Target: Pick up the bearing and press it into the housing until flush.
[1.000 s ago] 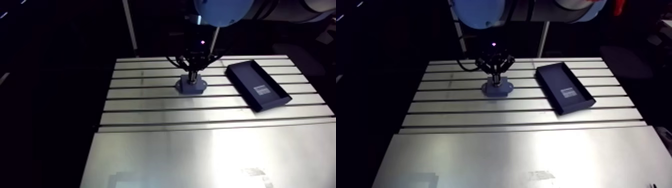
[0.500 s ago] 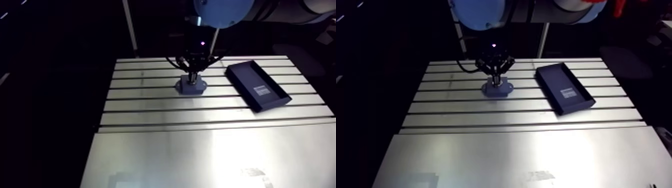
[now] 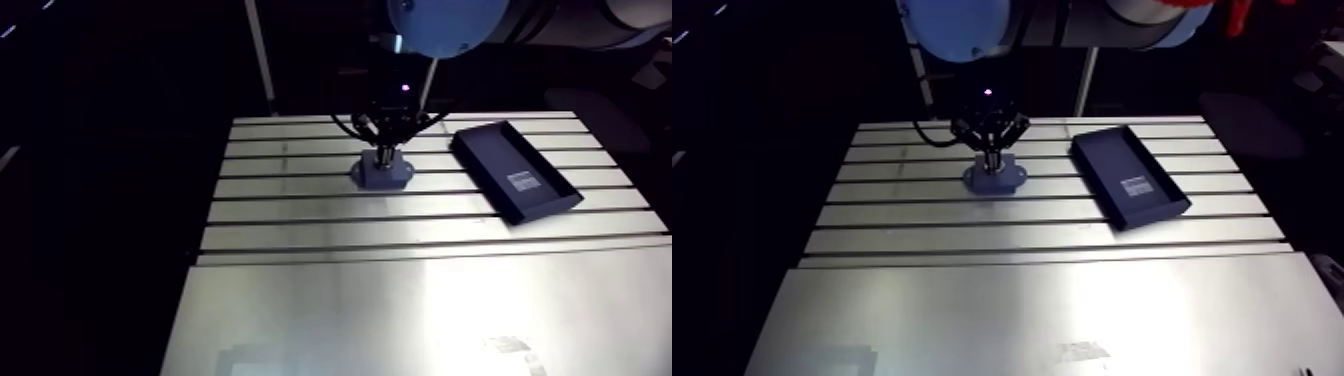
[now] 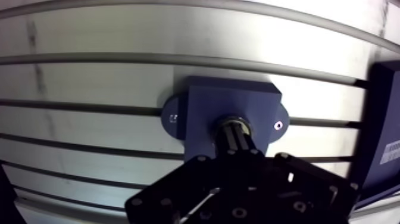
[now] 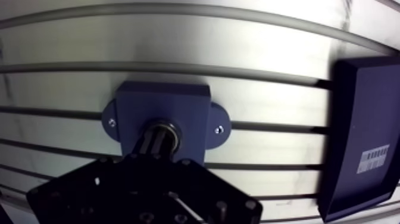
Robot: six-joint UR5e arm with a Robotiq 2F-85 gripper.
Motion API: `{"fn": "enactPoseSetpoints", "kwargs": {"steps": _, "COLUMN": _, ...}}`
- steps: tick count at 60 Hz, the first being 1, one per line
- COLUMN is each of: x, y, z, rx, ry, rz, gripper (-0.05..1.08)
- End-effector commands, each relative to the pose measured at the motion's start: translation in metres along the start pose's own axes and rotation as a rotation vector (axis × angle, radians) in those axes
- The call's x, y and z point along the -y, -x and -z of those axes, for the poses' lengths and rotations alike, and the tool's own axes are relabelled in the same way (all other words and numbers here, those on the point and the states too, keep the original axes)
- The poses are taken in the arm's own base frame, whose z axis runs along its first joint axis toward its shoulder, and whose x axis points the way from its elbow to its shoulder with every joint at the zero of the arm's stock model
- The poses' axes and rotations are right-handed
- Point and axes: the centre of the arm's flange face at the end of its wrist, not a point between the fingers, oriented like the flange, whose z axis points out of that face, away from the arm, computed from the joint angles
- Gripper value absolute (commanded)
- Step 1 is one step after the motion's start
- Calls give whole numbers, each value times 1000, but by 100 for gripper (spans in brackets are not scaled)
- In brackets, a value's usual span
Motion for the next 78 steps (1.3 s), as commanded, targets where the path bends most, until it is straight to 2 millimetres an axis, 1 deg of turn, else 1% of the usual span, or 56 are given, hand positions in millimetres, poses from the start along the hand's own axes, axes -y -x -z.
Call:
{"fn": "enactPoseSetpoints", "kwargs": {"steps": 1, "x": 0, "y": 0, "z": 0, "rx": -1, "ry": 0, "rz": 0, "gripper": 103}}
{"fn": "enactPoseSetpoints", "kwargs": {"steps": 78, "x": 0, "y": 1, "z": -3, "rx": 5, "ry": 1, "rz": 3, "gripper": 103}}
